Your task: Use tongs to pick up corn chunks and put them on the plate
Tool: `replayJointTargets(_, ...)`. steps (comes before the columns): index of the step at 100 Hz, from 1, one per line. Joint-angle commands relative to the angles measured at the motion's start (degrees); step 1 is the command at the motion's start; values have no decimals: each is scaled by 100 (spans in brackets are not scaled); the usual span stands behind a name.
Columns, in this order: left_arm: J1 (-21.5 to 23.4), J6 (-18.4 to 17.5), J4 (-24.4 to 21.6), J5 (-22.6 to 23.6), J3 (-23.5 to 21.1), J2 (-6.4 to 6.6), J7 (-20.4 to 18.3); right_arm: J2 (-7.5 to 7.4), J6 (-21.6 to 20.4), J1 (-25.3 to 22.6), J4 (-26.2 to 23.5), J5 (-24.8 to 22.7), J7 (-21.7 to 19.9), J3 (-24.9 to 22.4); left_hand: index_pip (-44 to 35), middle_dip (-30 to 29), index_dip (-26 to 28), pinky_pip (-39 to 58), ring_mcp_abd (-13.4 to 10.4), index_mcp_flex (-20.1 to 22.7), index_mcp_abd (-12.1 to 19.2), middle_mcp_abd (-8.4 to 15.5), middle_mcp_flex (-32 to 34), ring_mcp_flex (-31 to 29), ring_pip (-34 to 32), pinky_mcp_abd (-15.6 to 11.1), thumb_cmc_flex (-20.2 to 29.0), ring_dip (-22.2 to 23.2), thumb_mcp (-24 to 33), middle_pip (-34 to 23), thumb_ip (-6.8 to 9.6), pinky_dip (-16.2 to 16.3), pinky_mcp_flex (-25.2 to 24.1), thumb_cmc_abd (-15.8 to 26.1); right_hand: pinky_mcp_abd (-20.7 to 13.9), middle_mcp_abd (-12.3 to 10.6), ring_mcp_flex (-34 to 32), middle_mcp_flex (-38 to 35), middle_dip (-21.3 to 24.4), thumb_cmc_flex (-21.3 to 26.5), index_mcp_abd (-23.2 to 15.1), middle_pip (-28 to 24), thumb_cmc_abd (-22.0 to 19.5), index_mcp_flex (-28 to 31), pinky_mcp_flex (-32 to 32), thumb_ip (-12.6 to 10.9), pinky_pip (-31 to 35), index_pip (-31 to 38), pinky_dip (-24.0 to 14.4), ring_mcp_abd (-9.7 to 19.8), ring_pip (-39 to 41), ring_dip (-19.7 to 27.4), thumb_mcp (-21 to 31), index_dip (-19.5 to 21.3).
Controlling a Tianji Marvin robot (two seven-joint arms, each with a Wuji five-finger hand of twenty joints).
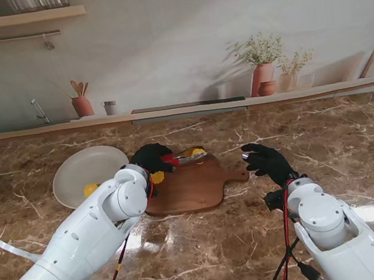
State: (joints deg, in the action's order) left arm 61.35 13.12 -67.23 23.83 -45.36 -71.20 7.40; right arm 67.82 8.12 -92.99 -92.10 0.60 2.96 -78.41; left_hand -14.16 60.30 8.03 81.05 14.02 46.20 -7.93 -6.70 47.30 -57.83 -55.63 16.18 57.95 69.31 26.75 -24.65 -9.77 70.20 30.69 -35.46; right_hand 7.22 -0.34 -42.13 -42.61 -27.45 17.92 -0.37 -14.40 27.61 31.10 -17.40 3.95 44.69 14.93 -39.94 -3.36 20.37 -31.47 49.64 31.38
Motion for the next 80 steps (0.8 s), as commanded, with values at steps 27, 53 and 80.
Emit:
replayJointTargets(27,805,354,-1087,664,-1217,340,132,7,21,-54,-97,-18,-83,30,-2672,176,486,306,118,1311,576,175,238,24,-420,-64,978,105,1132,-202,182,229,-69,939,-48,-113,25,-97,-100,-189,-178,-11,-91,-72,16,-222,-42,-13,-169,109,56,-107,29,-51)
replayJointTargets(53,1815,664,-1906,1578,-2697,628,-139,4,6,4,-87,-20,-102,107,-2614,162,429,301,90,1335,584,166,244,19,-423,-68,951,102,1134,-194,165,254,-60,943,-45,-105,26,-90,-97,-181,-176,-3,-105,-79,17,-224,-45,-17,-168,113,50,-106,21,-53)
replayJointTargets(80,2670,833,-2235,2077,-3692,725,-234,13,-21,87,-30,15,-102,230,-2604,150,409,300,100,1350,579,165,262,3,-414,-66,933,94,1154,-185,161,270,-44,930,-49,-106,26,-85,-97,-184,-175,-1,-103,-83,17,-227,-45,-18,-169,117,48,-105,21,-54)
